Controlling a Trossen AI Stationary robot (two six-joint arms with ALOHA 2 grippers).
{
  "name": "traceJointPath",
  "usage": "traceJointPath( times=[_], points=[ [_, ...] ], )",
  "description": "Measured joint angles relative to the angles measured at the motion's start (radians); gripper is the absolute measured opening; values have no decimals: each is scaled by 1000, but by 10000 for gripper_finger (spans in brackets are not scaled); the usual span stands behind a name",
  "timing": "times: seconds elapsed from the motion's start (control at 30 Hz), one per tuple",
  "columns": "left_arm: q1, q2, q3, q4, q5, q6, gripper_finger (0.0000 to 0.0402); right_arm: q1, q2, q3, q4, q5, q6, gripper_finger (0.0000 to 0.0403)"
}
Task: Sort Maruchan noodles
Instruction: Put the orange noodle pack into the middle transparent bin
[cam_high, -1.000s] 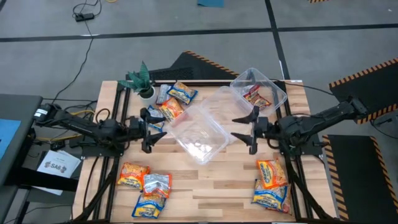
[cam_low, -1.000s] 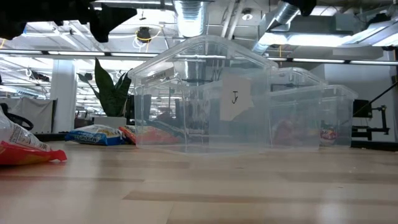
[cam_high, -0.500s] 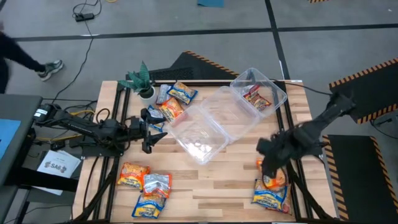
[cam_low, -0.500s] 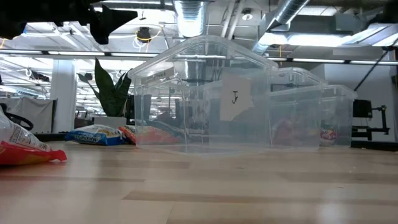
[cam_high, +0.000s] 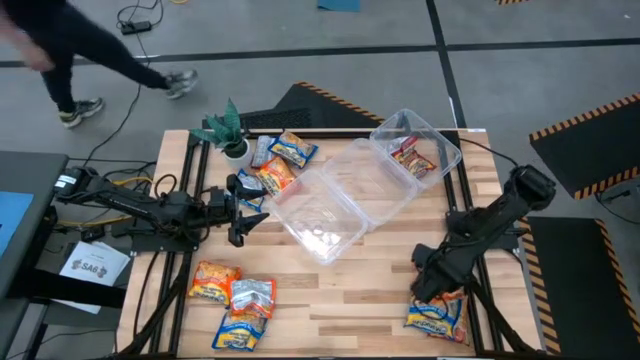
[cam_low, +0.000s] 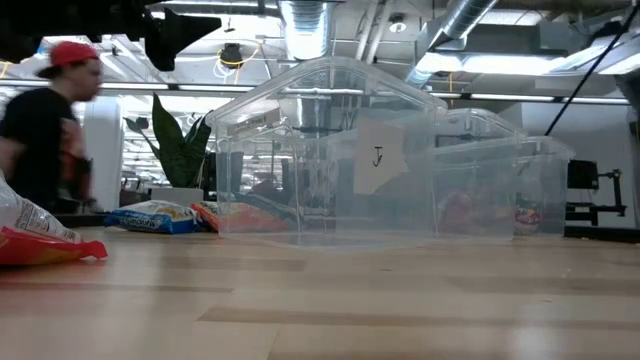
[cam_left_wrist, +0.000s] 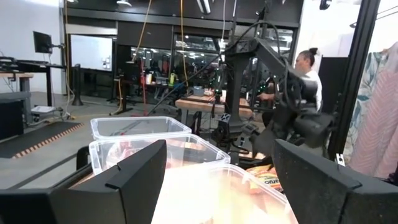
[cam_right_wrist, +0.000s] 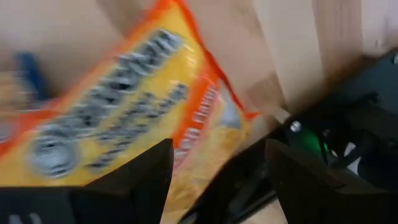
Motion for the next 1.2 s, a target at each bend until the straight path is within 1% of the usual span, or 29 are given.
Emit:
traceJointPath(
  times=[0.07, 0.2, 0.33, 0.47, 0.57, 0.7, 0.77, 0.83, 1.0, 1.1, 1.2],
  points=[
    [0, 0, 0, 0, 9, 0, 278, -2, -11, -40, 22, -22, 17, 276],
    [0, 0, 0, 1, 33, 1, 278, 9, -90, -85, 134, -30, 49, 276],
    [0, 0, 0, 5, 38, 1, 278, 30, -186, -86, 178, 12, 107, 276],
    [0, 0, 0, 5, 38, 0, 278, 55, -251, -86, 181, 44, 218, 276],
    [0, 0, 0, 6, 43, 0, 278, 61, -253, -110, 206, 44, 298, 276],
    [0, 0, 0, 6, 49, -8, 278, 59, -245, -198, 311, -16, 351, 276],
    [0, 0, 0, 6, 49, -10, 278, 50, -235, -240, 368, -34, 362, 276],
    [0, 0, 0, 7, 49, -10, 278, 49, -234, -264, 389, -45, 367, 276],
    [0, 0, 0, 8, 49, -10, 278, 42, -225, -273, 385, -39, 365, 275],
    [0, 0, 0, 8, 49, -10, 278, 43, -224, -274, 365, -29, 364, 264],
    [0, 0, 0, 8, 49, -10, 278, 43, -223, -275, 354, -13, 364, 232]
  ],
)
